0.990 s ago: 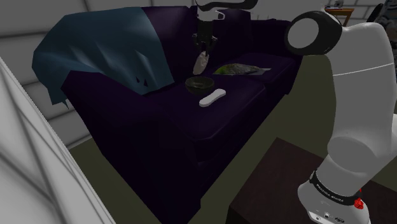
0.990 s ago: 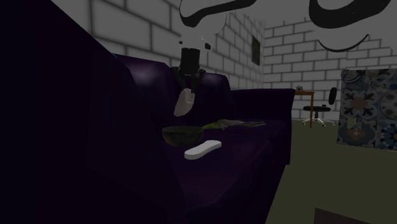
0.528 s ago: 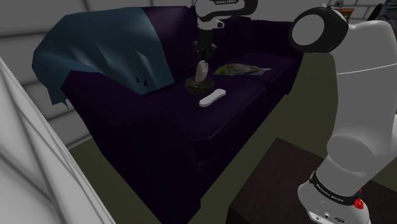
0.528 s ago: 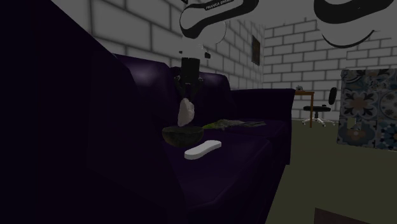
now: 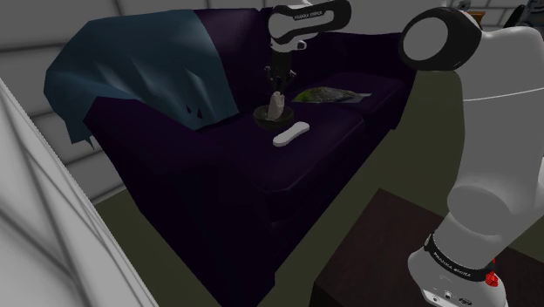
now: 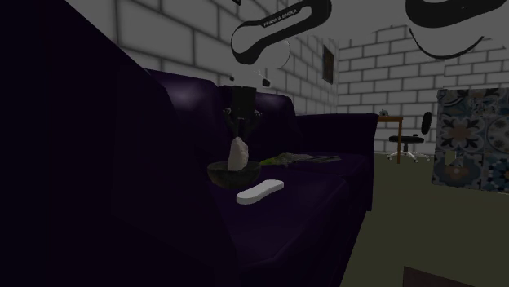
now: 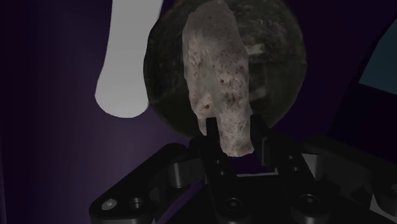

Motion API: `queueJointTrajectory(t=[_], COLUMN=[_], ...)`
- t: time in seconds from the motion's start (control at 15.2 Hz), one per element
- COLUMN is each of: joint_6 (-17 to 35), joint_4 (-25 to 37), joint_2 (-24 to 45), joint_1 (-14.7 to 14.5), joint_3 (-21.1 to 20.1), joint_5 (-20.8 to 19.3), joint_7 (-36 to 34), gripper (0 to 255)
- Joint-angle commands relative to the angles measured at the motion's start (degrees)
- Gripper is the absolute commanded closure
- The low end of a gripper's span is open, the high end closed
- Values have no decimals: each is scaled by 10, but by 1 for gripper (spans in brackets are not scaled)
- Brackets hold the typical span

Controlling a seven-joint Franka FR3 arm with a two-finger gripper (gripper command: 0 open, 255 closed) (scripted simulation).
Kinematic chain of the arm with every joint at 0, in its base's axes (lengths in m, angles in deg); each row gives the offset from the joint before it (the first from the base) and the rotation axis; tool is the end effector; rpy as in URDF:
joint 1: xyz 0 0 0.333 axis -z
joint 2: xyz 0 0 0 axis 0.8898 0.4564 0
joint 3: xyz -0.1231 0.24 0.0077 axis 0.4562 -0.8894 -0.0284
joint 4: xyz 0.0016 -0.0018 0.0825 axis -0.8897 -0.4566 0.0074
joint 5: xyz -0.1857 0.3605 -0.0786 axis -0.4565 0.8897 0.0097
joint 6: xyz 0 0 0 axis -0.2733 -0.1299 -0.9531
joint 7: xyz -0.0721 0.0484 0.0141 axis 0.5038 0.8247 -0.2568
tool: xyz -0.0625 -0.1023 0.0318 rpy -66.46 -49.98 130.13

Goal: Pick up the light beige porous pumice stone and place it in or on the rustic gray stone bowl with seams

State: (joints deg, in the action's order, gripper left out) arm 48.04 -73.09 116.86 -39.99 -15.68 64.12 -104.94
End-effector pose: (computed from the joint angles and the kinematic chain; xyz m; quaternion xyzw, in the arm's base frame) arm 0.7038 -0.1347 0.4367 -0.8210 0.5660 -0.0696 0.0265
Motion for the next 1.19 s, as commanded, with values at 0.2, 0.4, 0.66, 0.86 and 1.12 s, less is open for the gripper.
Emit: queueJointTrajectory(t=[0.2,0.4,0.66,0.86,1.12], joint_6=[5,5,2,-13,-64], joint_4=[-11,-11,-8,3,50], joint_2=[0,1,1,-3,-7], joint_1=[1,1,-1,0,-3], joint_3=[-1,-1,-1,-1,-3], joint_5=[1,1,1,2,4], joint_7=[1,1,-1,2,4], gripper=[255,255,0,0,0])
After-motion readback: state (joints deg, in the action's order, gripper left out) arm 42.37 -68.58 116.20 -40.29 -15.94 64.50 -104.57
